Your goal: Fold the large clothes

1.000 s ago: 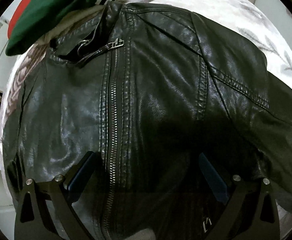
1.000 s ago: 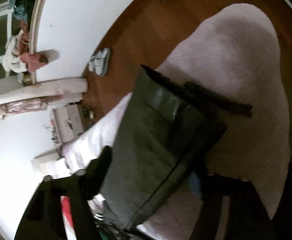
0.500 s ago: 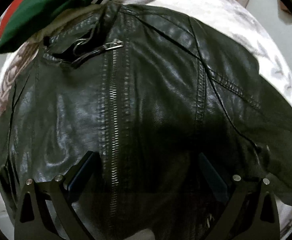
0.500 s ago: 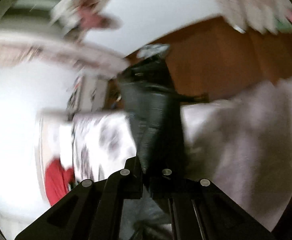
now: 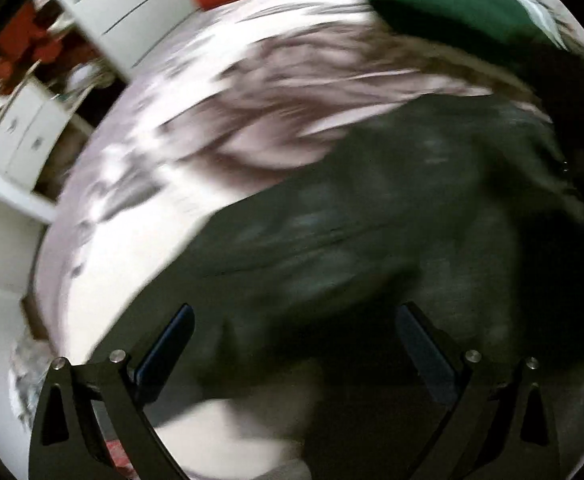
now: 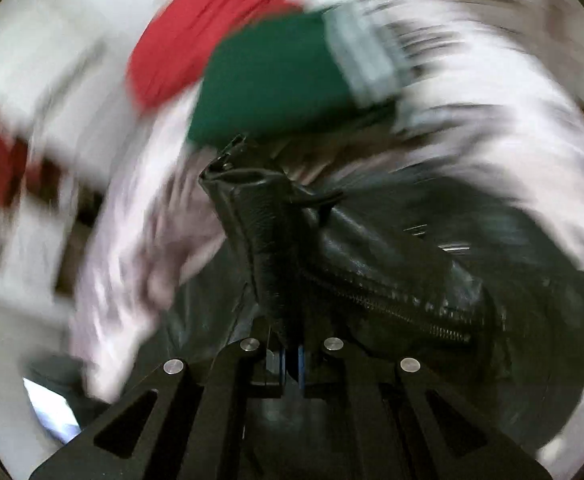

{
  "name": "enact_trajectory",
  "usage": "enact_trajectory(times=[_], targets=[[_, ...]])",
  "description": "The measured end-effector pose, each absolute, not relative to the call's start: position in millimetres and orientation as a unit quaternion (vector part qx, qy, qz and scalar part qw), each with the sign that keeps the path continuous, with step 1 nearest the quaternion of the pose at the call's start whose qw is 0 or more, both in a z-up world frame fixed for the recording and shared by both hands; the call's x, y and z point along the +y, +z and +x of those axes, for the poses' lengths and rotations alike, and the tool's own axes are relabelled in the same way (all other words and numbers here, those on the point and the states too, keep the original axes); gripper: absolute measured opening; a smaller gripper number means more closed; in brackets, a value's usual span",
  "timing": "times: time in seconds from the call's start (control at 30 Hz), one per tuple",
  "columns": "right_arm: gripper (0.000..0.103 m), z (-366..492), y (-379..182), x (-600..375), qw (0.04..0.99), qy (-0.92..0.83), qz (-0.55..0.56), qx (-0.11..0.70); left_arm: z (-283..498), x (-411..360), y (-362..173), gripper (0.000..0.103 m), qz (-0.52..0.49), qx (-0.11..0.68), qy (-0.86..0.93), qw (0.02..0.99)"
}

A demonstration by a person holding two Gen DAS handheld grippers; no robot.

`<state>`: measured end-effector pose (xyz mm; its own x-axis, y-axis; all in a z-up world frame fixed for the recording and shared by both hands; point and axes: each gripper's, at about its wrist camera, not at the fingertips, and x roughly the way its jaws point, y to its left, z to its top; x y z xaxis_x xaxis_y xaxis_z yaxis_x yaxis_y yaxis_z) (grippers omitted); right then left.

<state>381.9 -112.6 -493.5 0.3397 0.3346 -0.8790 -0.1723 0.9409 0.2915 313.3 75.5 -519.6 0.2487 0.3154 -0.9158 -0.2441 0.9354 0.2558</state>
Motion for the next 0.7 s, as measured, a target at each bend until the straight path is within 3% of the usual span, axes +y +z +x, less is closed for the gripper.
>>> enact_trajectory(times=[0.1, 0.2, 0.27, 0.3, 0.33, 0.5, 0.63, 0.7], targets=[[0.004, 376, -559, -43, 0.769, 0.175, 0.010, 0.615, 297, 115, -532, 0.103, 0.030, 0.598, 0.203, 0.775], [0.014, 368, -576, -42, 0.757, 0.162, 0.031, 0.632, 281, 132, -540, 0.103, 0.011, 0.614, 0.211, 0.761], [0.027, 365, -563, -69, 0.741, 0.162, 0.126, 0.639, 265, 147, -541, 0.103, -0.016, 0.624, 0.212, 0.752], [0.048, 359, -555, -82, 0.733, 0.154, 0.168, 0.641, 256, 157, -540, 0.103, -0.036, 0.633, 0.213, 0.744], [0.057, 352, -545, -100, 0.731, 0.148, 0.201, 0.635, 246, 170, -541, 0.103, -0.065, 0.642, 0.213, 0.734], [0.058, 329, -504, -170, 0.743, 0.080, 0.231, 0.623, 198, 229, -543, 0.103, -0.201, 0.654, 0.227, 0.693], [0.058, 325, -503, -187, 0.731, 0.054, 0.230, 0.640, 162, 278, -573, 0.102, -0.386, 0.628, 0.213, 0.641], [0.058, 323, -509, -184, 0.722, 0.052, 0.236, 0.648, 147, 305, -596, 0.092, -0.503, 0.575, 0.210, 0.610]])
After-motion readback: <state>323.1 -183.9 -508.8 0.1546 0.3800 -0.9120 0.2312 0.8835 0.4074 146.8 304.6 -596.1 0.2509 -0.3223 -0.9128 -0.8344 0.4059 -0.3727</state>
